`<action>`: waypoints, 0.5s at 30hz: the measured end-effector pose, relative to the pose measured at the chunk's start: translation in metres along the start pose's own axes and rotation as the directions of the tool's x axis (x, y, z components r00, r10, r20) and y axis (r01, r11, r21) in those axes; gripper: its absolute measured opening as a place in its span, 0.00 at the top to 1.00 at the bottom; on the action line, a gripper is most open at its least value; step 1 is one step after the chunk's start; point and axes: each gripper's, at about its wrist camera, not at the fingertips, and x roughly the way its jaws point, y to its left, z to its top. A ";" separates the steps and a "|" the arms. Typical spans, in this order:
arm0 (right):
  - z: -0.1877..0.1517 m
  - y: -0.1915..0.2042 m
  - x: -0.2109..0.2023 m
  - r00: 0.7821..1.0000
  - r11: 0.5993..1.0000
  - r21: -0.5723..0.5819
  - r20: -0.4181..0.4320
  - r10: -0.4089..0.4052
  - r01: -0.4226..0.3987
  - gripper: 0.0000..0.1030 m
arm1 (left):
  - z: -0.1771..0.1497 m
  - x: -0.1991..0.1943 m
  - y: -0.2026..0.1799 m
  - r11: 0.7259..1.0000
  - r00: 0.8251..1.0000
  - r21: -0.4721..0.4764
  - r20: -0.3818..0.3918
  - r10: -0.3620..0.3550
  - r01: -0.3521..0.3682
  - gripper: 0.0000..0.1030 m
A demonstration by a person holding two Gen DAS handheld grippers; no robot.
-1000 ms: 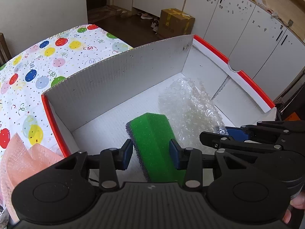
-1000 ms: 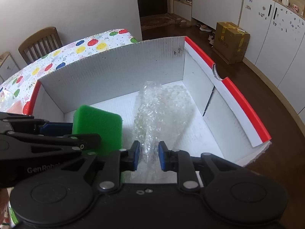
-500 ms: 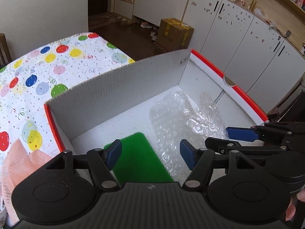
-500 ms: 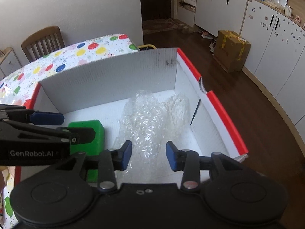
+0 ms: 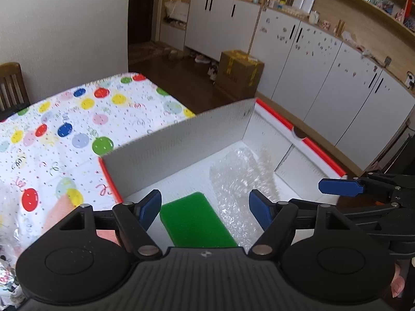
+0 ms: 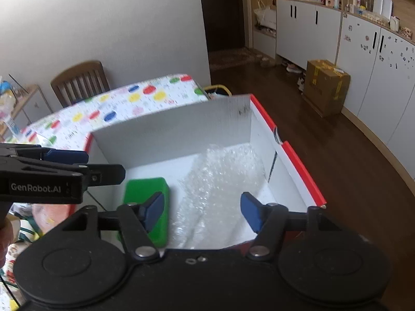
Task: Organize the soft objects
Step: 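Open both tools to drop the sponge and bubble wrap into the box, then grasp the Christmas tote bag with the left tool while the right tool grasps the pink puff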
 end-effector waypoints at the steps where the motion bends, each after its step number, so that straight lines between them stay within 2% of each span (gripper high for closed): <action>1: 0.000 0.001 -0.003 1.000 1.000 0.000 0.007 0.000 0.000 0.32 | 0.000 -0.005 0.001 1.000 1.000 0.001 0.010 -0.002 0.002 0.28; 3: 0.000 0.006 -0.011 1.000 1.000 -0.007 0.020 0.004 -0.004 0.29 | -0.001 -0.017 0.004 1.000 0.999 0.002 0.036 -0.003 0.003 0.27; 5: 0.000 0.013 -0.018 0.999 1.000 -0.012 0.031 0.013 -0.013 0.24 | -0.003 -0.029 0.008 1.000 0.998 0.002 0.058 -0.003 0.003 0.21; 10: -0.005 0.031 -0.037 0.997 0.999 -0.019 0.066 0.041 -0.039 0.17 | -0.009 -0.059 0.020 1.000 0.994 -0.014 0.104 -0.020 0.022 0.19; 15: -0.008 0.055 -0.055 0.993 0.998 -0.035 0.098 0.059 -0.055 0.08 | -0.018 -0.086 0.036 1.000 0.991 -0.006 0.134 -0.008 0.009 0.16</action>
